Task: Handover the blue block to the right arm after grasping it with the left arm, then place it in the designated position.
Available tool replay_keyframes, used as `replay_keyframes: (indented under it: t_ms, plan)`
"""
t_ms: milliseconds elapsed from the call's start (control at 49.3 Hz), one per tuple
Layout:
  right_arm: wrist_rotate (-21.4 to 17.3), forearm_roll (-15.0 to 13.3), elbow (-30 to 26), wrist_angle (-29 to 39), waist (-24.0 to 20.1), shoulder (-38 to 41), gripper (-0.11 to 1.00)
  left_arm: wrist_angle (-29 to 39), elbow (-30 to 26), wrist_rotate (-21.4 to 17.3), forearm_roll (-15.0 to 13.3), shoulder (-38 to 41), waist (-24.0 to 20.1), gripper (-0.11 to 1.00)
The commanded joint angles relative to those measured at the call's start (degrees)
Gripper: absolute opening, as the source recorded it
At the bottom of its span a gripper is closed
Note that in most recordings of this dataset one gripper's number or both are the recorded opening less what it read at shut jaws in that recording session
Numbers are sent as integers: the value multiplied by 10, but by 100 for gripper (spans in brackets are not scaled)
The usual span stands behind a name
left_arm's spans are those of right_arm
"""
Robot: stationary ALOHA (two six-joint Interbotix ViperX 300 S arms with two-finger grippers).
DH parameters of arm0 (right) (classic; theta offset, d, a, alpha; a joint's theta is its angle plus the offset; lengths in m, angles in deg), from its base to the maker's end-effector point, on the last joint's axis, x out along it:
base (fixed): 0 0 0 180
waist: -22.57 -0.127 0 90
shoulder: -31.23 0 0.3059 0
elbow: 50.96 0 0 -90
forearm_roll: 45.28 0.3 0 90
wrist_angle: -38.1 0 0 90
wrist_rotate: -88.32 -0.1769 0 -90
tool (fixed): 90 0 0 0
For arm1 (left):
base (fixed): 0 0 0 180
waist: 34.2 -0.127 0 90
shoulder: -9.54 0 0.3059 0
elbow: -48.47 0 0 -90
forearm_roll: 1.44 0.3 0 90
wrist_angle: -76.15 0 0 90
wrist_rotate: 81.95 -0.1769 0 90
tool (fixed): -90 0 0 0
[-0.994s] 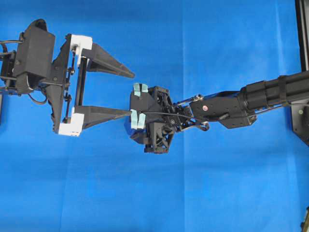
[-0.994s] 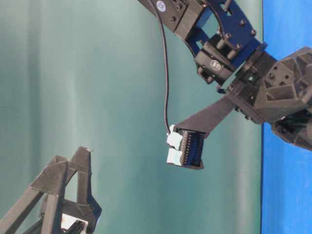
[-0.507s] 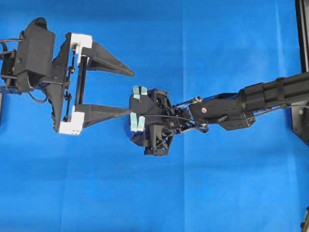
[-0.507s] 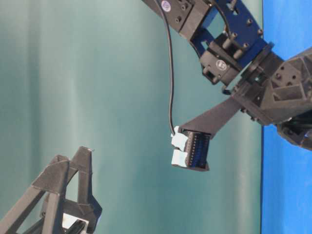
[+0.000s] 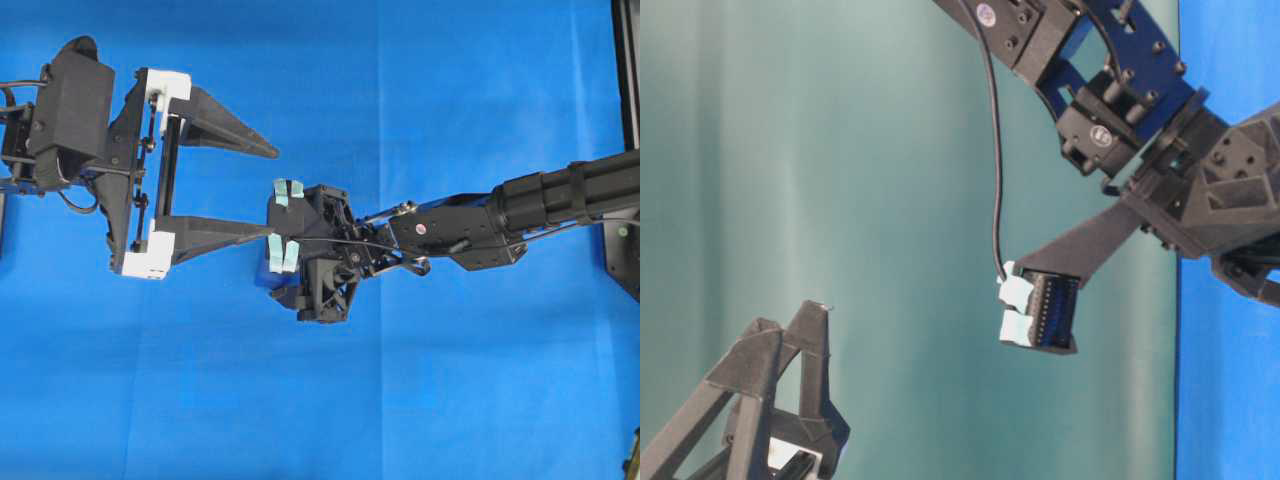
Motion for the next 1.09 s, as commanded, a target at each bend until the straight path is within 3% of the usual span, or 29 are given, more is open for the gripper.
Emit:
replay_keyframes:
  t_ms: [0,466,1075]
  plan:
    - [1,2,-11,-3,-2,-10,86,-3,-9,1,1,-20,-3,93]
    - [2,2,2,25,-2,-72,87,3,-6,1,1,-24,-3,93]
    - [5,-4,49,171,-4,-280,87,3,-6,0,0,-24,-1,93]
